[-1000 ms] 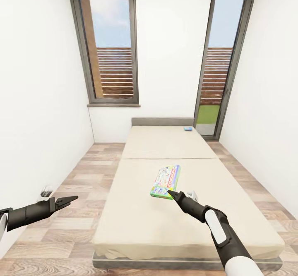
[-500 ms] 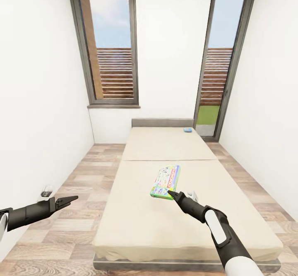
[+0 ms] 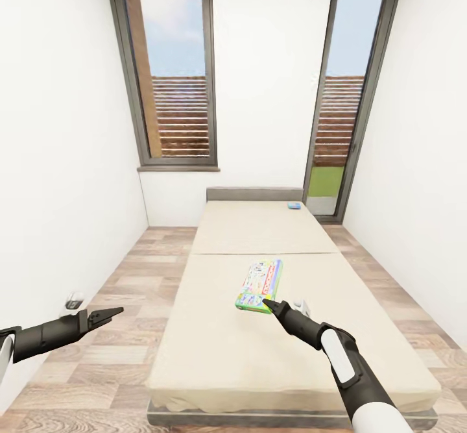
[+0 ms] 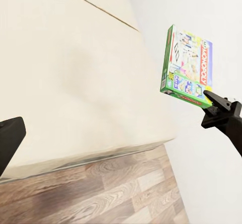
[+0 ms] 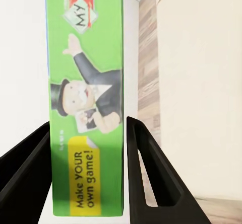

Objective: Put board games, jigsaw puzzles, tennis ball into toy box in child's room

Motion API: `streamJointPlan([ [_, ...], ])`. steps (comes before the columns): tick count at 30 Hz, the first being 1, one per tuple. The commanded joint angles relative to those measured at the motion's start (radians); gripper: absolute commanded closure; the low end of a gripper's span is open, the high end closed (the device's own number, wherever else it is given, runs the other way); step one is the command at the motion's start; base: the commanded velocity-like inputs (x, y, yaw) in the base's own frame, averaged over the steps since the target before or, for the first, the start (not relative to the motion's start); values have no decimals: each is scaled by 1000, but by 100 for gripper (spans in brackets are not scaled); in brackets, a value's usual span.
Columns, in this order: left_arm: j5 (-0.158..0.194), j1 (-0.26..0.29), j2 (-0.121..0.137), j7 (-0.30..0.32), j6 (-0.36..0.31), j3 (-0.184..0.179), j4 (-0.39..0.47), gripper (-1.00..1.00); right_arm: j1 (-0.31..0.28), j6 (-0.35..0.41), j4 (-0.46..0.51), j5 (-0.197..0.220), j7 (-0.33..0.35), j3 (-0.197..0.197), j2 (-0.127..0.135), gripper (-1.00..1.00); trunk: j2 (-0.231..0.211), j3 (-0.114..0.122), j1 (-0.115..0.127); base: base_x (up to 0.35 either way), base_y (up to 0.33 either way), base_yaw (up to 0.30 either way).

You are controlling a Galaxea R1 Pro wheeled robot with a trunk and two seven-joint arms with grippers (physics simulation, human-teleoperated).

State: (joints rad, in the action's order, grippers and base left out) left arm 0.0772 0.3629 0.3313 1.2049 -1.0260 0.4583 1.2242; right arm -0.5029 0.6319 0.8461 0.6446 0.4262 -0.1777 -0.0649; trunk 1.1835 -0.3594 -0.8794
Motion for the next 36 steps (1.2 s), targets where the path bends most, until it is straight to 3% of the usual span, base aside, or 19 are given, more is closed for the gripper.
streamJointPlan([
  [1, 3, 1, 0, 1, -8, 0, 0, -100, -1, 8, 0, 1, 2, -5, -1, 100, -7, 2, 4, 0, 0, 0],
  [36, 2, 1, -9, -2, -8, -15, 0, -100, -1, 8, -1, 1, -4, -5, -1, 100, -252, 112, 138, 0, 0, 0],
])
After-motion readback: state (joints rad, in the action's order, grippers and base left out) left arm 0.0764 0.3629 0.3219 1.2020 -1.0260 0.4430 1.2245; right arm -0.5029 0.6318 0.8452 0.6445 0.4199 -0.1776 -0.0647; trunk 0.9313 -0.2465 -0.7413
